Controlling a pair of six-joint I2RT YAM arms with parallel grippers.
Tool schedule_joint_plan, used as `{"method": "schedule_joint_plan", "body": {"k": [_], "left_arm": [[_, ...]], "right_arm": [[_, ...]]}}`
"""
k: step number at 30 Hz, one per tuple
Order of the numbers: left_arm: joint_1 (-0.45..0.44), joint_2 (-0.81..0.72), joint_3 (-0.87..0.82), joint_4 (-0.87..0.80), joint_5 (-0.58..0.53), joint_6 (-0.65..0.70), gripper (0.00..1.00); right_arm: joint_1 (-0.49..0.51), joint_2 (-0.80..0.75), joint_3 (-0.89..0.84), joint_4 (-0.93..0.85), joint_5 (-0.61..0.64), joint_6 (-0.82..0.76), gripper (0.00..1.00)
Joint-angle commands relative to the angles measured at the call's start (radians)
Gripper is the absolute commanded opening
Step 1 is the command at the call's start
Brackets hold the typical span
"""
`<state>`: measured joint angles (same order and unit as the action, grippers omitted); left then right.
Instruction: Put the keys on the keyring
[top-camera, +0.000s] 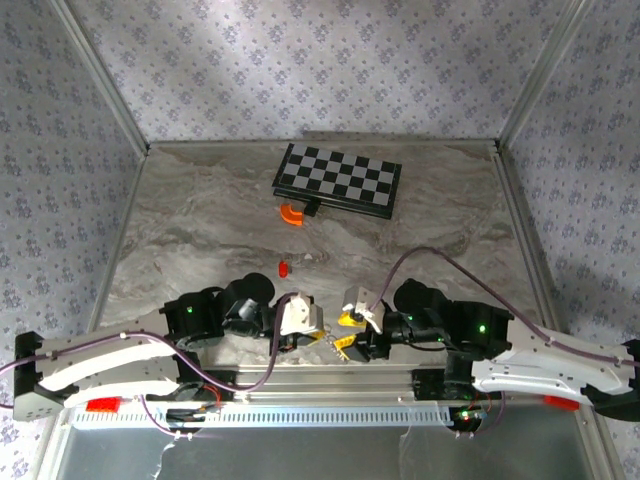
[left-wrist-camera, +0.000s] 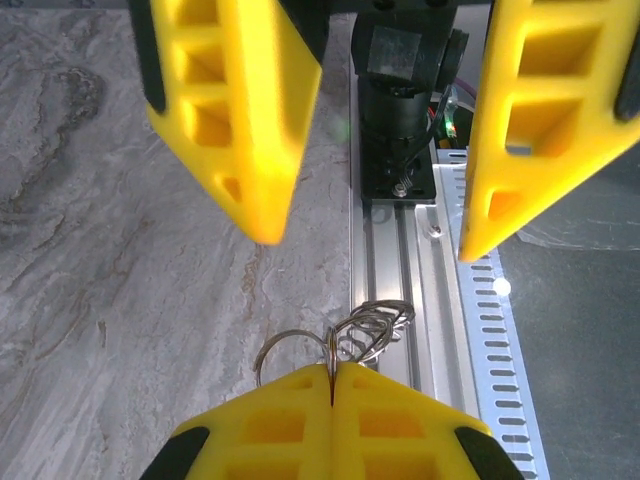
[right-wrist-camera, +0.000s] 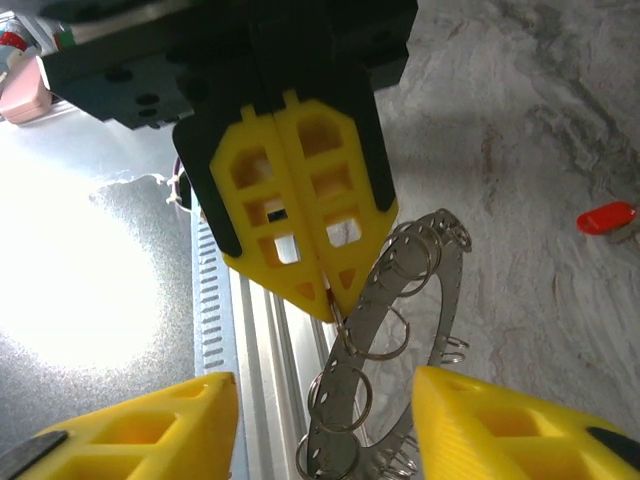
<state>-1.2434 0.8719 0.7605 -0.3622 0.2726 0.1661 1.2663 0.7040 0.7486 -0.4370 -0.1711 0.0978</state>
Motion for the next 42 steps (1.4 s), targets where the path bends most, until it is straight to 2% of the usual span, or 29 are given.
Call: {"method": "schedule_joint_plan", "body": {"k": [1, 6, 15, 23, 30, 42], "left_arm": [[-0.010, -0.007, 0.062, -0.026, -0.003, 0.021, 0.00], [-0.016, 0.011, 0.092, -0.073, -0.035, 0.039, 0.00], [-0.030, 0.048, 0.126, -0.093, -0.040, 0.058, 0.00], [-0.038, 0.047, 0.129, -0.078, -0.020, 0.052, 0.00], [-0.047, 0.050, 0.144, -0.089, -0.012, 0.053, 0.00], [-0.068, 0.054, 0.147, -0.089, -0.017, 0.049, 0.00]], "right_arm": [[0.008, -0.025, -0.003, 0.041, 0.030, -0.006, 0.55], [0.008, 0.020, 0.007, 0.023, 0.009, -0.022, 0.58], [0.009, 0.056, -0.003, 0.056, -0.001, -0.039, 0.52], [0.010, 0.079, -0.017, 0.061, 0.019, -0.053, 0.59], [0.010, 0.081, -0.027, 0.066, 0.024, -0.063, 0.59], [0.011, 0.068, -0.050, 0.117, 0.042, -0.087, 0.42]]}}
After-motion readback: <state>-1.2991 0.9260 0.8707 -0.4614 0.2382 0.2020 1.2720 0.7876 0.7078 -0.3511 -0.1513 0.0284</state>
